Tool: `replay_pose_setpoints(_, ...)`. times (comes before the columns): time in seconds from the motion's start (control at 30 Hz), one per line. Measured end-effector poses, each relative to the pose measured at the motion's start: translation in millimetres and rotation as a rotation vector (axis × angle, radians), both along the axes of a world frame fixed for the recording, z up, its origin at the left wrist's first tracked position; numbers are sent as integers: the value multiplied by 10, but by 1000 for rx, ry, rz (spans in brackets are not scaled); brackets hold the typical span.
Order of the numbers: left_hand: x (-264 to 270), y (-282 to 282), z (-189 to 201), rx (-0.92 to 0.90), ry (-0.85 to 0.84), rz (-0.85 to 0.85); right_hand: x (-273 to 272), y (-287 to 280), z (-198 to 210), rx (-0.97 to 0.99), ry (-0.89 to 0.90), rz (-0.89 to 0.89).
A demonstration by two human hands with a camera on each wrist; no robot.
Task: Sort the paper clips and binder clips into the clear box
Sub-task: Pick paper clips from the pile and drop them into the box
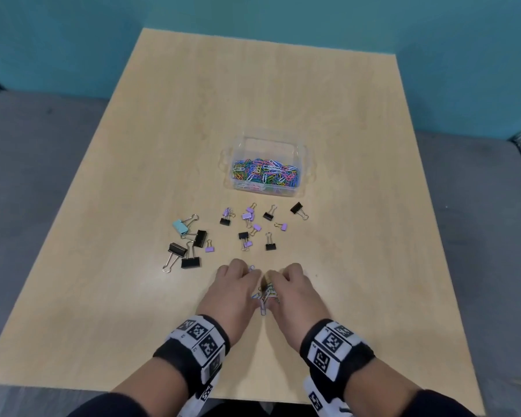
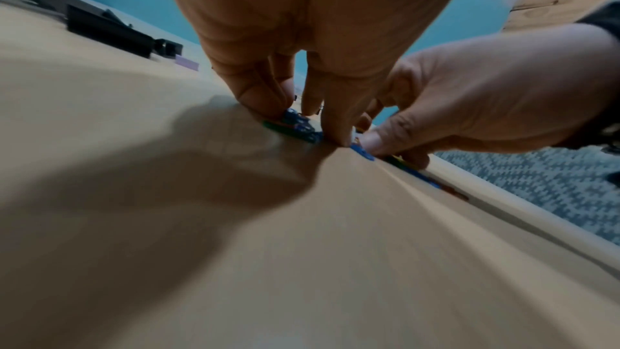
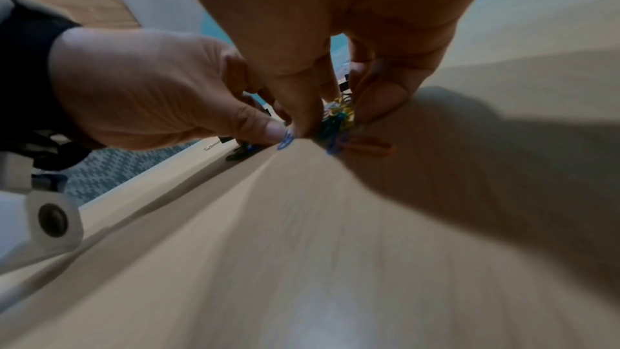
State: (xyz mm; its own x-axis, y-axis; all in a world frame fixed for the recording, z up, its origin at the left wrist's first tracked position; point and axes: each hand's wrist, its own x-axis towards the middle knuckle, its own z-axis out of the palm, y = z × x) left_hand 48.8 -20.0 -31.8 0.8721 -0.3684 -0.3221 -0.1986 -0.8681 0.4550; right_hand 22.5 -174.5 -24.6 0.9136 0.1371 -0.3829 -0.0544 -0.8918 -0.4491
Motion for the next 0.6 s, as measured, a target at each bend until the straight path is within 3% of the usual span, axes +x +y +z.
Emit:
replay_pose_setpoints(0.33,57,-83,-44,24,-38,-64,152,-25,63,-71,-12,214)
replay_pose_setpoints(0.47,29,-105,-39,-92,3,23,165,-53,67,-51,-46,169)
replay_pose_setpoints(0.6,35,-151,-37,-52,-2,-1,191,-101,107,-13,26,93)
